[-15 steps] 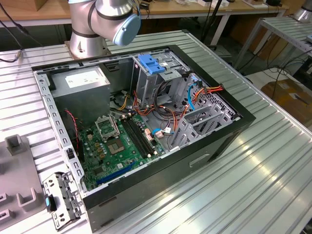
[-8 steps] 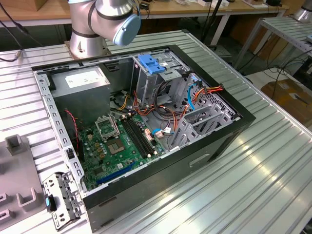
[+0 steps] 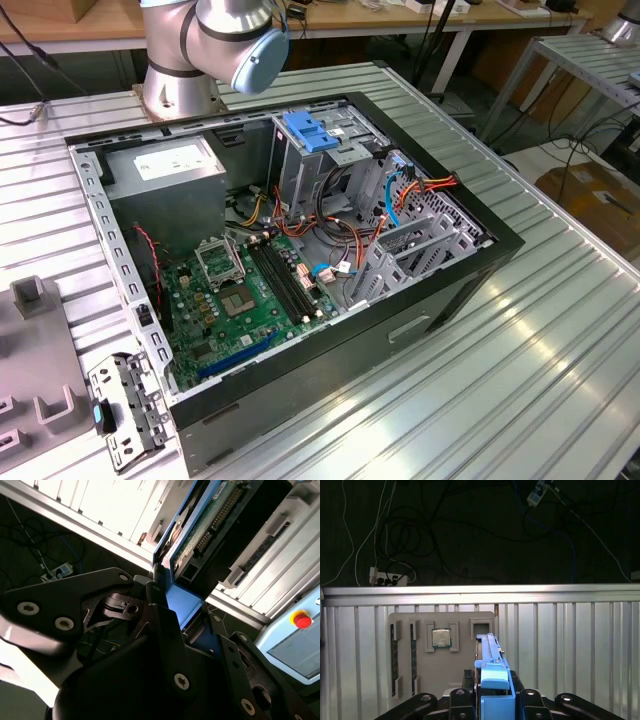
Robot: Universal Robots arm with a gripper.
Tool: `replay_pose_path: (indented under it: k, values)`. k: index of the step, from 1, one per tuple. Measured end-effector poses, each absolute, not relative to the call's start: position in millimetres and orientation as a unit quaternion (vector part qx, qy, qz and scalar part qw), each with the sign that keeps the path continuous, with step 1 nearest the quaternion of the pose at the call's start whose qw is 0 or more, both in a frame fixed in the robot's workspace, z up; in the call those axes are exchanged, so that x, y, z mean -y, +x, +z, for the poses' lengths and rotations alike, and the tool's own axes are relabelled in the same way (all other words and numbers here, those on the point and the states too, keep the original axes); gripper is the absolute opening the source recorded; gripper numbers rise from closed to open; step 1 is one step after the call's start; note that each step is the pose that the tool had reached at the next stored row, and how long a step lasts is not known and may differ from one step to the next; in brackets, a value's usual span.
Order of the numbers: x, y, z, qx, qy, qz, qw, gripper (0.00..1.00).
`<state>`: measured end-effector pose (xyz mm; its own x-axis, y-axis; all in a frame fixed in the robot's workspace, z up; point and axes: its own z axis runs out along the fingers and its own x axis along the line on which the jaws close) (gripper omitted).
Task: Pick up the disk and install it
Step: 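Pick up the disk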
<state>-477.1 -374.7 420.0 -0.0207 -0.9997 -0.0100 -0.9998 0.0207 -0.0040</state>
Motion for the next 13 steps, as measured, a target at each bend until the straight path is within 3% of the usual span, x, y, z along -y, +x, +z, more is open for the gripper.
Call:
replay_pose_path:
  k: [13]
  values:
    - [374.7, -477.1, 423.7, -0.714, -0.700, 0.002, 0.005, 0.37]
